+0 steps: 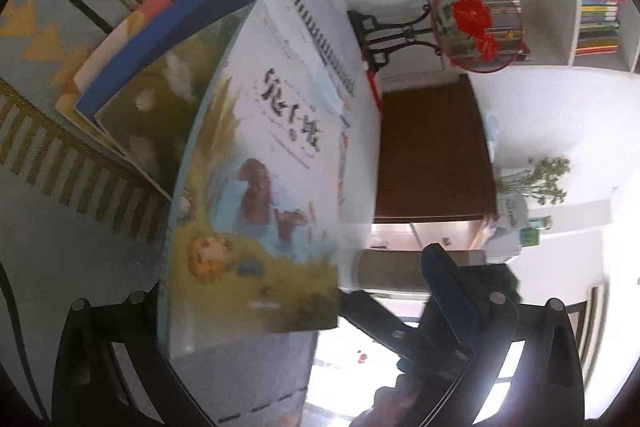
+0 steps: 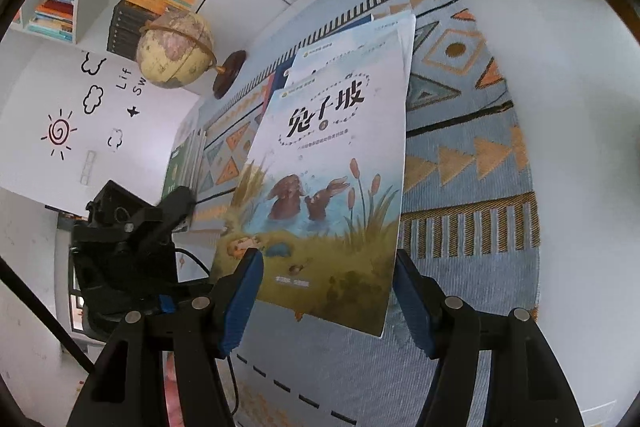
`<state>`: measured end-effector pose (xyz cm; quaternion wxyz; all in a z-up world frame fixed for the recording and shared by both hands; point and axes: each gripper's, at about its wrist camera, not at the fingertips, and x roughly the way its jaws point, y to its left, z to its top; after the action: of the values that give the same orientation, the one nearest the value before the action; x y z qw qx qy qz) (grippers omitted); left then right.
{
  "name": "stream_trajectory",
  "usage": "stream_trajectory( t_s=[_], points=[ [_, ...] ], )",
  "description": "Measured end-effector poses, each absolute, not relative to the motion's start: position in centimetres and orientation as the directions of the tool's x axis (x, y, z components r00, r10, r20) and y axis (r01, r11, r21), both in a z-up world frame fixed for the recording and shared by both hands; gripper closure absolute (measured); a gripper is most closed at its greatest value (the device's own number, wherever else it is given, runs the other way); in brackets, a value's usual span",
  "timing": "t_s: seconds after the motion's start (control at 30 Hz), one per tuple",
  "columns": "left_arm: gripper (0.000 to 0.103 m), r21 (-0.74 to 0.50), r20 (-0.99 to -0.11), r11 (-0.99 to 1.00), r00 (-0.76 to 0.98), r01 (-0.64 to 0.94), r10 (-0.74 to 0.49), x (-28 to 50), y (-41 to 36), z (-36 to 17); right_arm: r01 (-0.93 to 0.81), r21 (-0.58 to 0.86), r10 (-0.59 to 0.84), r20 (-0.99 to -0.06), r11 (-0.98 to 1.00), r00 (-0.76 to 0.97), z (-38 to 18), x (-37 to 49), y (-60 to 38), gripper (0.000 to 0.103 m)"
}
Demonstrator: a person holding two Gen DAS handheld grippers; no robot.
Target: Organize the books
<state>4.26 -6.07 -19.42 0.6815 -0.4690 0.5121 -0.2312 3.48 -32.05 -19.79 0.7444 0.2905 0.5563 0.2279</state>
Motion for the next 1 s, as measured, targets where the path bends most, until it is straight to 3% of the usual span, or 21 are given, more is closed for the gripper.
stream_trajectory(
  t_s=[0.13,0.33,0.5,0.63,0.67,0.73,0.83,1.0],
  points=[
    [0.002,-0.887,-0.457,0.448,0.354,-0.112,-0.816,4.6,-6.7,-18.3,0.007,0.657,0.63,-0.726,0.754,0.274,-20.2,3.7,-31.6,0.032],
    [0.002,-0.933,-0.36,0.336,0.377,-0.131,-0.853,5.2,-6.7,-17.9,0.086,0.689,0.664,-0.719,0.719,0.206,-22.4,4.0,-31.4,0.032],
    [0.002,-0.953,-0.301,0.29,0.423,-0.092,-0.855,5.0,-6.2,-16.9,0.218,0.785,0.765,-0.617,0.58,0.187,-24.3,3.6,-32.4,0.029],
    [0.002,-0.94,-0.336,0.332,0.395,-0.082,-0.855,5.3,-6.6,-16.7,0.285,0.848,0.831,-0.511,0.447,0.22,-25.6,3.7,-33.3,0.029],
    [0.002,-0.93,-0.36,0.357,0.39,-0.085,-0.847,5.4,-6.7,-16.8,0.294,0.852,0.831,-0.504,0.433,0.236,-25.7,3.8,-33.5,0.034],
    [0.002,-0.91,-0.407,0.405,0.375,-0.089,-0.833,5.5,-6.8,-17.3,0.303,0.851,0.822,-0.507,0.43,0.259,-25.6,3.8,-33.6,0.057],
    [0.002,-0.866,-0.495,0.488,0.326,-0.109,-0.805,5.5,-6.8,-18.6,0.303,0.849,0.81,-0.513,0.432,0.284,-25.1,3.4,-33.9,0.081],
    [0.002,-0.847,-0.532,0.511,0.248,-0.147,-0.81,4.2,-6.6,-20.8,0.181,0.759,0.696,-0.647,0.625,0.311,-21.8,2.8,-33.4,0.091]
  ],
)
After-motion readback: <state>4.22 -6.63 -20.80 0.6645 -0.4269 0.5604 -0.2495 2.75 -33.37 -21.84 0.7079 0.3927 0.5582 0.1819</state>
